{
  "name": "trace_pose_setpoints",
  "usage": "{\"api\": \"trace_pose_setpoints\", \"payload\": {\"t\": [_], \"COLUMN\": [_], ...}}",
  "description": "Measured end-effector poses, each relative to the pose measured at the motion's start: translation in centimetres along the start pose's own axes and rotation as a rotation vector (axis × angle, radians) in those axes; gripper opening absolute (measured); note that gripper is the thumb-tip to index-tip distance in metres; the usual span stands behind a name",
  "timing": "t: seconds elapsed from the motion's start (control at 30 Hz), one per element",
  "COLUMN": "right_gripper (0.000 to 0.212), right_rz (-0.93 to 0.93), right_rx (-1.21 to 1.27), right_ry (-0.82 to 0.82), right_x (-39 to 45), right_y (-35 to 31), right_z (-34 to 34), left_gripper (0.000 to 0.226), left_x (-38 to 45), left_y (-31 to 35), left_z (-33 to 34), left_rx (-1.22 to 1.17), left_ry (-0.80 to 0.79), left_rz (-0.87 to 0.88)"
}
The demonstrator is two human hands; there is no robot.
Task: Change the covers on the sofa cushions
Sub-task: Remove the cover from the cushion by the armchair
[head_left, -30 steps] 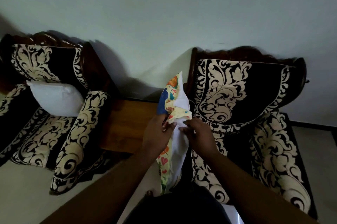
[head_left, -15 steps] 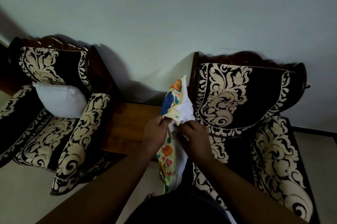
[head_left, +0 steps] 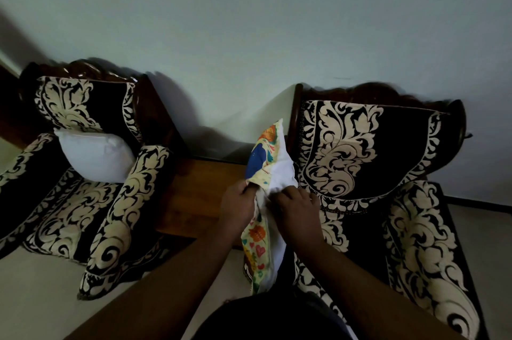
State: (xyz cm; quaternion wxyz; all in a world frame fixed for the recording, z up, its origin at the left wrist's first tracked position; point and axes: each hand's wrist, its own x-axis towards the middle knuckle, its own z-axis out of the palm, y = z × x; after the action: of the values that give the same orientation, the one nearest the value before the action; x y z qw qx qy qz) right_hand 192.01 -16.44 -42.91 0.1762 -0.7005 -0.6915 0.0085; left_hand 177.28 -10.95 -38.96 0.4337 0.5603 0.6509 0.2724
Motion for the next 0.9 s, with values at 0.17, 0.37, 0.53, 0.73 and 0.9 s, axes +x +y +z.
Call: {"api": "trace_pose_setpoints", "payload": {"t": [0.17,0.37,0.53,0.73,0.9], "right_gripper": [0.032,0.032,0.04,0.056,0.059], "right_rz": [-0.009,0.018,-0.167,-0.008,-0.028], "right_rx": [0.04,-0.008,-0.056,0.292,0.273], "right_ry": [-0.016,-0.074,-0.092,-0.318,-0.448], "right_x": [0.2,0.3,0.3,1.3,2.4], "right_y": [-0.7,-0.4,-0.2,-1.3,-1.9], "right_z": [-0.1,-0.3,-0.6,-0.8,-1.1], "left_gripper": [0.022,0.023,0.024,0.027,0.024], "left_x": [0.6,0.5,1.3,1.7,2.4], "left_y": [0.0,-0.2,-0.3,-0.2,-0.8], "left_z": [-0.3,-0.3,-0.9,-1.7,-1.9], "left_rx": [-0.009,-0.005,-0.007,-0.013,-0.016], "left_ry": [0.012,0.015,0.052,0.01,-0.029], "left_rz": [-0.028,-0.026,-0.036,-0.022,0.004]}}
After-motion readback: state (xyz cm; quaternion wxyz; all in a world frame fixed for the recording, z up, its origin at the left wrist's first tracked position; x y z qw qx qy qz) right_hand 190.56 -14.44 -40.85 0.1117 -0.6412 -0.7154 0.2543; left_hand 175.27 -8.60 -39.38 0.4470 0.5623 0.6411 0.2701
